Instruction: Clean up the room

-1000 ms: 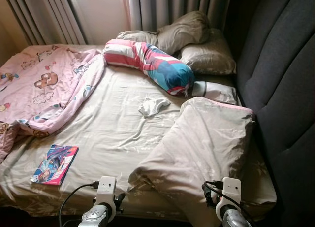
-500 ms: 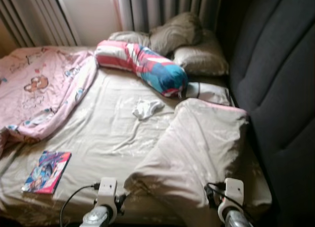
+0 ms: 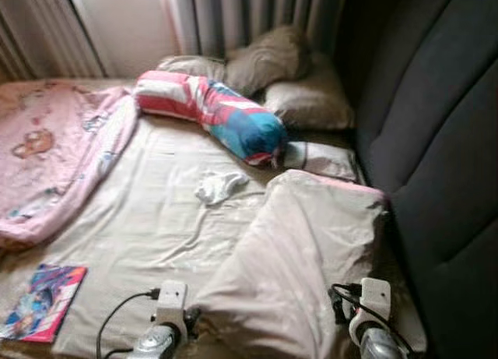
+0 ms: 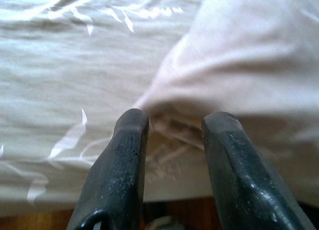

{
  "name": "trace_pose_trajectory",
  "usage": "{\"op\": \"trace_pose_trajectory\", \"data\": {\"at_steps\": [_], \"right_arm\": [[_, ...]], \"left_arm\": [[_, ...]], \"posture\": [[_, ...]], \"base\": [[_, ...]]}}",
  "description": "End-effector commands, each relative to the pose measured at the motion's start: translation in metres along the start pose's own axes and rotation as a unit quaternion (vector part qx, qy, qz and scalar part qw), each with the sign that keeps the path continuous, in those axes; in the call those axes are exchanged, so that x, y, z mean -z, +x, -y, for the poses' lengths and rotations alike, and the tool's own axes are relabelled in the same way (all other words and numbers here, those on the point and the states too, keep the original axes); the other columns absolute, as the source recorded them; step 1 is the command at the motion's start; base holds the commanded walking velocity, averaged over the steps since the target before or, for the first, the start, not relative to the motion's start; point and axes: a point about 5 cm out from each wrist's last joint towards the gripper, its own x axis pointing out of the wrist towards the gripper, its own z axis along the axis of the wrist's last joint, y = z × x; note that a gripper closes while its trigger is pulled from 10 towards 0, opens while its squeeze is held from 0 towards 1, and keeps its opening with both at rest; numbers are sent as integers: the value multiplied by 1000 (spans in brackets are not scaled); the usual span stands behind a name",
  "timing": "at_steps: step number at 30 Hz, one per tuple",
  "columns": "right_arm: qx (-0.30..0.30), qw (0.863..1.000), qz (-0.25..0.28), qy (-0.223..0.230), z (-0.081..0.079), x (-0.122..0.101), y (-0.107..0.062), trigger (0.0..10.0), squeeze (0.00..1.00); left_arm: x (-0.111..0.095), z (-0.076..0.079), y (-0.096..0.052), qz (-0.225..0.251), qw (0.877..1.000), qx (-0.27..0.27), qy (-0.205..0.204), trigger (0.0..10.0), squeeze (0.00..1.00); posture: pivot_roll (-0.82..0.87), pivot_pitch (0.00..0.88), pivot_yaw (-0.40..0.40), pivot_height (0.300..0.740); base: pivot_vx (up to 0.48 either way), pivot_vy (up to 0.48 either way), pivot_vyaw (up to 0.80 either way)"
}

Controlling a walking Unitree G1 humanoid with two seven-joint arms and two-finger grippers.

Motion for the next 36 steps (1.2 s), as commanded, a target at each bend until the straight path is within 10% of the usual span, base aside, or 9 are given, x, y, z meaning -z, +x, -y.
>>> {"op": "trace_pose_trajectory", "data": {"at_steps": [1,36], "right_arm": [[-6,1000,-12,3,-5,7,-2,10000,0],[-6,1000,2,24,-14,-3,2,10000,0]], "left_arm": [[14,-8,-5,-20,1000,-12,-6,10000,0],[17,-10,-7,-24,1000,-7,3,10000,0]], "posture": [[-62,39,22,740],[-57,55,38,682]], "base": [[0,0,0],[0,0,0]]}}
